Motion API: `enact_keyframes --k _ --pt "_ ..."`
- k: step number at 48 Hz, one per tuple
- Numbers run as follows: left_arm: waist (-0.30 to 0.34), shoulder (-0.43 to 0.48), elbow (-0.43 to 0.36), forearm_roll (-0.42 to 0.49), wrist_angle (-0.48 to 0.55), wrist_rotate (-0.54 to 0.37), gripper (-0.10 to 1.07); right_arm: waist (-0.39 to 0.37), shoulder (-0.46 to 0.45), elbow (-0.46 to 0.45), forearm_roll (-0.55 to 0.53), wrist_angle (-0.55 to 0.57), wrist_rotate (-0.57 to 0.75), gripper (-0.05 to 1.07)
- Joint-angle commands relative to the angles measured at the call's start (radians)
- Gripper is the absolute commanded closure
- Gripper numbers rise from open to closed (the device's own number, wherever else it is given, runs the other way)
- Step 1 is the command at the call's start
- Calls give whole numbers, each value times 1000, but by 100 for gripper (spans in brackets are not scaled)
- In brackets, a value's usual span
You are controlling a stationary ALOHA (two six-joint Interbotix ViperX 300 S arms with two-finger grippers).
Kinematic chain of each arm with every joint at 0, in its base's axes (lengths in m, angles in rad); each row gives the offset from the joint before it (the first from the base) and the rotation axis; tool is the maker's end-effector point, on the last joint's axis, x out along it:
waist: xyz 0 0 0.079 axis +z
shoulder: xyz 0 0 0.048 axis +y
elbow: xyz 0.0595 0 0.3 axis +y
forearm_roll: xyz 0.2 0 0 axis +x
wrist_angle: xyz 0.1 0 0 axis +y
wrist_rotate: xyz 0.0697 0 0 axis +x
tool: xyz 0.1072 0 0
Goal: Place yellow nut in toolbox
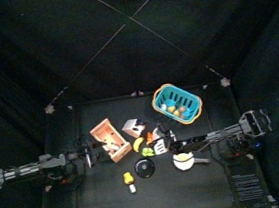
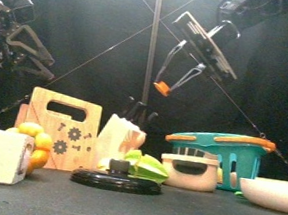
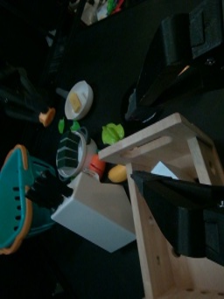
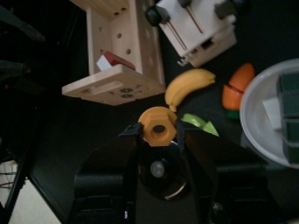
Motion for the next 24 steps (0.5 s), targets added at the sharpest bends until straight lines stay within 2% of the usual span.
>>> enact_keyframes --k 1,9,14,24 --pt "-6 2 -11 2 -17 2 10 -29 29 -92 -8 -61 -38 37" --pt "-6 2 -6 2 -17 3 10 -83 190 -291 -11 -153 -121 37" --pt "-6 2 -5 2 -15 3 10 -95 259 -365 -11 -179 -124 37" --pt "-6 2 -8 8 -15 5 10 -107 367 -449 -37 -193 -123 36"
